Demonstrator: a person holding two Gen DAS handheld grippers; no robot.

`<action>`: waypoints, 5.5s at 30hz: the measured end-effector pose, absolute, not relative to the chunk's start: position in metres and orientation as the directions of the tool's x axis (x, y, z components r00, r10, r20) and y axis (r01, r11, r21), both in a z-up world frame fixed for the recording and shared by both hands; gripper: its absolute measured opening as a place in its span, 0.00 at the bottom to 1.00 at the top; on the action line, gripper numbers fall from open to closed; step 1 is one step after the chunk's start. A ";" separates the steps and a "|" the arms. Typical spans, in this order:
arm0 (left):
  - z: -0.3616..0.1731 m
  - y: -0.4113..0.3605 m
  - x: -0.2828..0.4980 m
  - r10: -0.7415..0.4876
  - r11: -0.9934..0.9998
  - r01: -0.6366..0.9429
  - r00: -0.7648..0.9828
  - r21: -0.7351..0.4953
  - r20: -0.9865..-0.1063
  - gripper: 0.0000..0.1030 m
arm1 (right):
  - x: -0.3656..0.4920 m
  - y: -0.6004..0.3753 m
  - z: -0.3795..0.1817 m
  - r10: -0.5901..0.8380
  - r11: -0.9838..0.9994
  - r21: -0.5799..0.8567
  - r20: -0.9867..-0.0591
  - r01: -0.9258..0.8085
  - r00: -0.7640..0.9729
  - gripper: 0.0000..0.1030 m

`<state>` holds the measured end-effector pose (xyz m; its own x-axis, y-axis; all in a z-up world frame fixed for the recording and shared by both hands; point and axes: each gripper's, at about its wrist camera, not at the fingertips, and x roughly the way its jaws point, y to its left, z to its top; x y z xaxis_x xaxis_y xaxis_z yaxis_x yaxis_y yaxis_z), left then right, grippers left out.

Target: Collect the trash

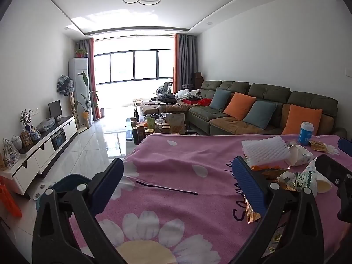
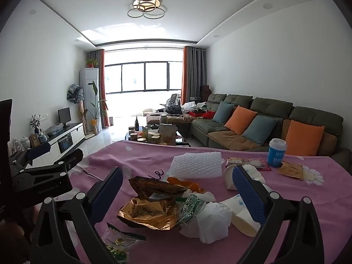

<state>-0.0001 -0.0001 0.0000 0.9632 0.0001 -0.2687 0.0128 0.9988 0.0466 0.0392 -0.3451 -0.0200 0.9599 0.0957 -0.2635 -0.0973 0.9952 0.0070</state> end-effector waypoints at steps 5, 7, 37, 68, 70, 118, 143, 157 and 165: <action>0.003 -0.004 -0.002 -0.001 0.999 0.014 0.964 0.047 -0.267 0.95 | 0.041 -0.343 -0.022 0.093 0.995 -0.004 -0.289 -0.099 0.953 0.93; 0.001 -0.006 -0.008 0.003 0.999 0.009 0.968 0.046 -0.251 0.95 | 0.042 -0.343 -0.018 0.092 0.995 -0.001 -0.287 -0.096 0.954 0.93; 0.006 0.006 -0.014 0.005 1.000 -0.001 0.974 0.019 -0.228 0.95 | 0.037 -0.344 -0.017 0.098 0.995 0.018 -0.263 -0.097 0.960 0.93; 0.009 0.007 -0.018 0.010 1.000 -0.007 0.976 0.015 -0.216 0.95 | 0.038 -0.344 -0.018 0.101 0.995 0.023 -0.262 -0.099 0.960 0.93; 0.009 0.007 -0.018 0.010 1.000 -0.006 0.976 0.015 -0.216 0.95 | 0.038 -0.344 -0.018 0.100 0.995 0.022 -0.263 -0.098 0.959 0.93; -0.014 0.000 -0.015 -0.211 0.974 0.226 0.910 -0.001 -0.356 0.95 | 0.050 -0.365 -0.044 0.125 0.992 0.078 -0.381 -0.102 0.916 0.93; -0.076 -0.049 -0.009 -0.575 0.774 0.608 0.555 -0.178 -0.601 0.15 | 0.083 -0.373 -0.071 0.293 0.953 0.229 -0.543 -0.196 0.787 0.15; -0.057 -0.014 -0.023 -0.600 0.771 0.602 0.577 -0.208 -0.554 0.03 | 0.071 -0.388 -0.043 0.280 0.955 0.230 -0.484 -0.188 0.829 0.10; -0.037 0.023 -0.029 -0.574 0.807 0.548 0.643 -0.219 -0.508 0.01 | 0.059 -0.383 -0.010 0.329 0.938 0.243 -0.409 -0.247 0.851 0.10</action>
<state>-0.0285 0.0234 -0.0372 0.6425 -0.5738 -0.5078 0.5480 0.8073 -0.2190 0.0586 -0.3831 -0.0098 0.8508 0.3294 -0.4094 -0.2465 0.9383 0.2425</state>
